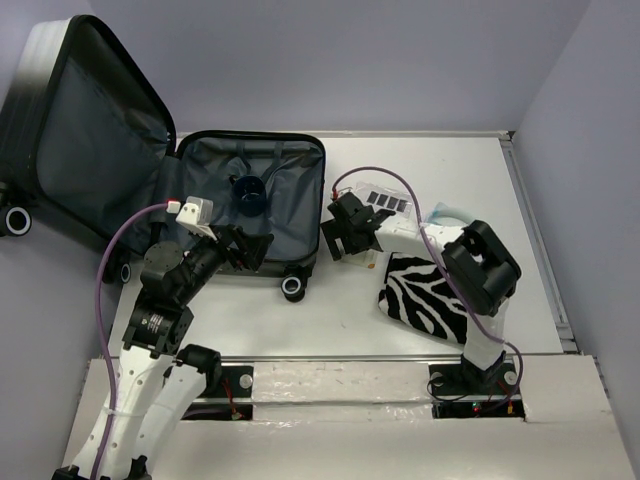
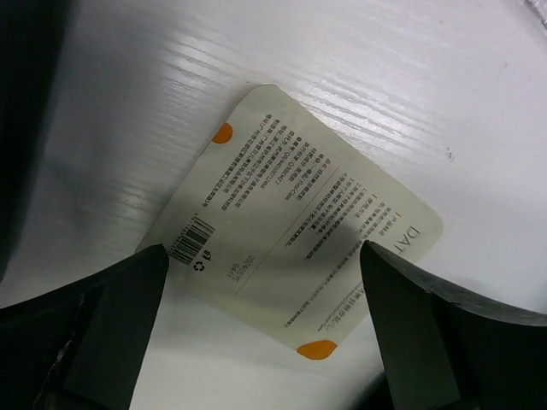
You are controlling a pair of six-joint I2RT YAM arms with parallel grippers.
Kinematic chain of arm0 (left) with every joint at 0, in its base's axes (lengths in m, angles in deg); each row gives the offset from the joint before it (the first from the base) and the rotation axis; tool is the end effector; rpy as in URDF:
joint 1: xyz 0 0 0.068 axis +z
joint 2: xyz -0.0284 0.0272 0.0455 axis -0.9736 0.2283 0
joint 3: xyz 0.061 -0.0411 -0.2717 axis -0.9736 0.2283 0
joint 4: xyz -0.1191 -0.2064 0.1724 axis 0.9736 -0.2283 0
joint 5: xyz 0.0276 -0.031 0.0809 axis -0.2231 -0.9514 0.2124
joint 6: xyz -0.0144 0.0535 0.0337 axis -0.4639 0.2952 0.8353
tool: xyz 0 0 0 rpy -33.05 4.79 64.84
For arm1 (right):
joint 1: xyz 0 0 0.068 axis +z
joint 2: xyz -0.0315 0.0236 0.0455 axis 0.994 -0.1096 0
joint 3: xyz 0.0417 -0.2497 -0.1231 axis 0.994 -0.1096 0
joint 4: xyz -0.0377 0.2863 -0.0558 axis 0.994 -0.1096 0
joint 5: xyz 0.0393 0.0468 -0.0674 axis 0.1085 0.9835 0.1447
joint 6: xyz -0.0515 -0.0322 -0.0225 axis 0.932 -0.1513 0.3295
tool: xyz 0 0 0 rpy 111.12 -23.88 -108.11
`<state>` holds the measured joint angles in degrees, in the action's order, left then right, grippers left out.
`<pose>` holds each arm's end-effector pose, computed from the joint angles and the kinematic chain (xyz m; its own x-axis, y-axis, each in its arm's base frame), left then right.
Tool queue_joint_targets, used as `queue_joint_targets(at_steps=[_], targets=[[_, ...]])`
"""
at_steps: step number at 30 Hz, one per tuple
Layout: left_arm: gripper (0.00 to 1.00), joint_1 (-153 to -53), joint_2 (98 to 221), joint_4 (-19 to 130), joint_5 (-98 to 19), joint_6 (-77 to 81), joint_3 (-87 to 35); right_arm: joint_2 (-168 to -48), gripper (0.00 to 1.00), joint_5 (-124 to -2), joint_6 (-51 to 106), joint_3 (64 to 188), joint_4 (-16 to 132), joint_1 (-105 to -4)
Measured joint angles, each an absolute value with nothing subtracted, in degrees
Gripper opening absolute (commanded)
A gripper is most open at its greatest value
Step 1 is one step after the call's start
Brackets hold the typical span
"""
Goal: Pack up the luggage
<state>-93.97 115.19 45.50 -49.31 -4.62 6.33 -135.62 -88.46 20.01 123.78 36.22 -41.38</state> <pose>0.1611 -0.0663 0.3607 -0.1568 -0.2691 -0.9503 0.5555 0.7715 -0.3101 0.3336 0.2828 0.1570 -0.7302 -0.3493 -0.5872 -0.3495 0.9294 -0.1184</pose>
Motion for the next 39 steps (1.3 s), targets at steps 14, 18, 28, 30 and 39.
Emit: queue_joint_targets(at_steps=[14, 18, 28, 30, 39], targets=[[0.99, -94.0, 115.1, 45.5, -49.4, -4.5, 6.3, -138.5, 1.0, -87.4, 18.6, 125.8, 34.7, -42.1], [0.99, -94.0, 115.1, 45.5, -49.3, -4.5, 6.3, -137.3, 1.0, -87.1, 19.6, 125.7, 34.3, -42.1], [0.99, -94.0, 115.1, 45.5, -49.3, -4.5, 6.3, -136.8, 1.0, -86.0, 20.4, 125.7, 34.6, -41.3], [0.99, -94.0, 115.1, 45.5, -49.3, -4.5, 6.3, -137.1, 1.0, -85.8, 20.5, 126.0, 34.6, -41.3], [0.99, -94.0, 115.1, 45.5, -49.4, -4.5, 6.3, -137.0, 1.0, -85.7, 20.5, 126.1, 34.7, -41.1]])
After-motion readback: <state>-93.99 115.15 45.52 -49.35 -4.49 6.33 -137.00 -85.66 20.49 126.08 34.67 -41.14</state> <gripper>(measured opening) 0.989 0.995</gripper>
